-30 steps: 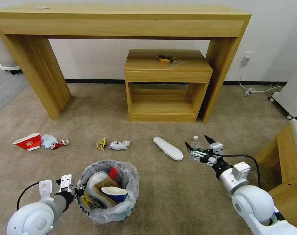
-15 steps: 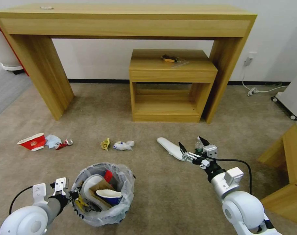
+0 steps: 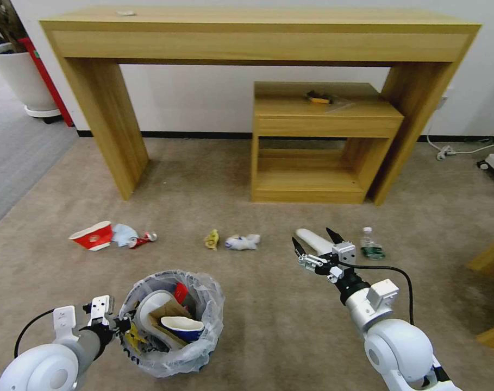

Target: Pick up the trash bin and place the garbage on the floor into it.

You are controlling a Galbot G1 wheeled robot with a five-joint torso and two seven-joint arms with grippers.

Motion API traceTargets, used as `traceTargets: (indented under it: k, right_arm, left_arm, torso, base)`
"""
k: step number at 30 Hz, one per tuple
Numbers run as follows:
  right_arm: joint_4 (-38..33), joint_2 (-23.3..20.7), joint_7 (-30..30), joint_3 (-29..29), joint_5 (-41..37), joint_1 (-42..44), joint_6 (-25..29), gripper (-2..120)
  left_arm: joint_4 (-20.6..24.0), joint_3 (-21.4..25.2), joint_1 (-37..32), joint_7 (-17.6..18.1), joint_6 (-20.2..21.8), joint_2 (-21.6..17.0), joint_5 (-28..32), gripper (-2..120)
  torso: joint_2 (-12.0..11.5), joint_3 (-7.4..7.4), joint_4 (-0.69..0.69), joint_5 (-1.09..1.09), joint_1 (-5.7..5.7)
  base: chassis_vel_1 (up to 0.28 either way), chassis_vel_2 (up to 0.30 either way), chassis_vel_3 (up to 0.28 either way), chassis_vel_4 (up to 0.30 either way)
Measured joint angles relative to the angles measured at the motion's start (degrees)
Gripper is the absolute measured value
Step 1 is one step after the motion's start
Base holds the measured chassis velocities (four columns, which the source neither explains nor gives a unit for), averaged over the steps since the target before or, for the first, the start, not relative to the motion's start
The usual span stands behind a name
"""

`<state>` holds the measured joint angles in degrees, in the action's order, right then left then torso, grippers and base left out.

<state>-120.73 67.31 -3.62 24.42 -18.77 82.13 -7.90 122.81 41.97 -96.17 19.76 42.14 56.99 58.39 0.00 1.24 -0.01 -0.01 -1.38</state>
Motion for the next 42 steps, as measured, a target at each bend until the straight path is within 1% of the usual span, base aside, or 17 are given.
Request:
traceTargets:
  k: [4,5,6,9,12,14,15,17,20,22,25,29,31,32,35,37,42]
  right_arm:
    - [0.2,0.1,0.0,-0.3,0.0,-0.1,0.0,100]
    - [0.3,0.2,0.0,-0.4,0.0,-0.1,0.0,100]
    - [0.4,0.3,0.0,-0.4,0.0,-0.1,0.0,100]
    - [0.5,0.4,0.0,-0.4,-0.1,-0.2,0.0,100]
    - [0.7,0.4,0.0,-0.4,-0.2,-0.3,0.1,100]
    - [0.8,0.4,0.0,-0.4,-0.2,-0.3,0.1,100]
    - [0.8,0.5,0.0,-0.4,-0.2,-0.3,0.1,100]
    - [0.9,0.5,0.0,-0.5,-0.2,-0.3,0.1,100]
    - [0.9,0.7,0.0,-0.5,-0.3,-0.3,0.1,100]
    - [1.2,0.8,0.0,-0.5,-0.4,-0.4,0.1,100]
    - [1.3,0.8,0.0,-0.5,-0.5,-0.4,0.1,100]
    - [1.6,0.7,0.3,-0.3,-1.7,-0.6,-0.1,100]
    - [1.8,0.8,0.4,-0.2,-2.2,-0.6,-0.2,100]
    - [2.0,1.0,0.7,-0.1,-2.7,-0.7,-0.3,100]
    - [2.4,1.1,0.9,-0.1,-3.1,-0.8,-0.5,100]
    - [2.6,1.2,1.0,-0.1,-3.3,-0.9,-0.5,100]
    - [2.9,1.2,1.0,-0.1,-3.6,-1.0,-0.5,100]
  left_arm:
    - [0.1,0.0,0.0,0.1,0.0,0.1,-0.2,0]
    - [0.2,0.0,-0.1,0.1,0.0,0.1,-0.2,0]
    - [0.2,0.1,-0.1,0.1,0.0,0.1,-0.2,0]
    - [0.3,0.0,-0.1,0.1,0.0,0.2,-0.3,0]
    - [0.5,0.0,0.0,0.1,0.0,0.3,-0.4,0]
    - [0.6,-0.2,0.0,0.1,0.0,0.4,-0.5,0]
    - [0.6,-0.2,0.0,0.1,0.0,0.5,-0.5,0]
    - [0.7,-0.2,0.0,0.1,0.0,0.5,-0.6,0]
    - [0.7,-0.2,0.0,0.1,0.0,0.6,-0.7,0]
    - [0.8,-0.2,0.0,0.1,0.0,0.6,-0.7,0]
    - [0.8,-0.2,0.1,0.2,0.0,0.7,-0.7,0]
    - [0.9,-0.1,0.2,0.2,0.0,1.0,-0.8,0]
    - [0.9,-0.2,0.2,0.2,0.0,1.0,-0.8,0]
    - [0.9,-0.1,0.3,0.2,0.0,1.1,-0.8,0]
    - [0.9,-0.1,0.4,0.2,0.0,1.1,-0.8,0]
    - [0.9,-0.2,0.6,0.2,0.0,1.1,-0.8,0]
    - [0.8,-0.3,0.7,-0.1,0.0,1.2,-0.8,0]
  torso:
    - [0.0,0.01,0.01,-0.06,0.00]
    - [0.0,0.00,0.00,0.02,0.00]
    - [0.0,0.01,0.01,0.02,-0.01]
    - [0.0,0.00,0.01,-0.06,0.00]
    - [0.0,0.01,0.00,0.04,0.00]
    - [0.0,0.01,0.00,-0.08,-0.01]
    - [0.0,0.01,0.01,0.03,0.00]
    - [0.0,0.00,-0.01,0.04,0.00]
    - [0.0,0.01,0.00,-0.04,-0.01]
    - [0.0,0.01,0.00,0.04,0.00]
    - [0.0,0.01,0.00,-0.03,-0.01]
    - [0.0,0.01,0.01,0.01,-0.01]
    - [0.0,0.01,0.00,-0.05,-0.01]
    - [0.0,0.00,0.01,-0.01,-0.01]
    - [0.0,0.01,0.01,-0.05,-0.02]
    - [0.0,0.00,0.02,0.00,-0.01]
    - [0.0,0.00,0.00,0.03,0.01]
  base:
    - [0.378,0.379,-0.366,-0.378]
    - [0.362,0.377,-0.364,-0.361]
    - [0.362,0.356,-0.382,-0.361]
    - [0.365,0.365,-0.343,-0.339]
    - [0.363,0.356,-0.370,-0.361]
    - [0.320,0.353,-0.342,-0.340]
    - [0.341,0.342,-0.337,-0.354]
    - [0.341,0.345,-0.341,-0.354]
    - [0.350,0.348,-0.335,-0.350]
    - [0.353,0.360,-0.354,-0.361]
    - [0.357,0.354,-0.367,-0.357]
    - [0.357,0.356,-0.365,-0.367]
    - [0.328,0.353,-0.330,-0.341]
    - [0.283,0.330,-0.330,-0.278]
    - [0.247,0.219,-0.243,-0.215]
    - [0.170,0.120,-0.088,-0.140]
    - [-0.036,0.013,0.022,-0.004]
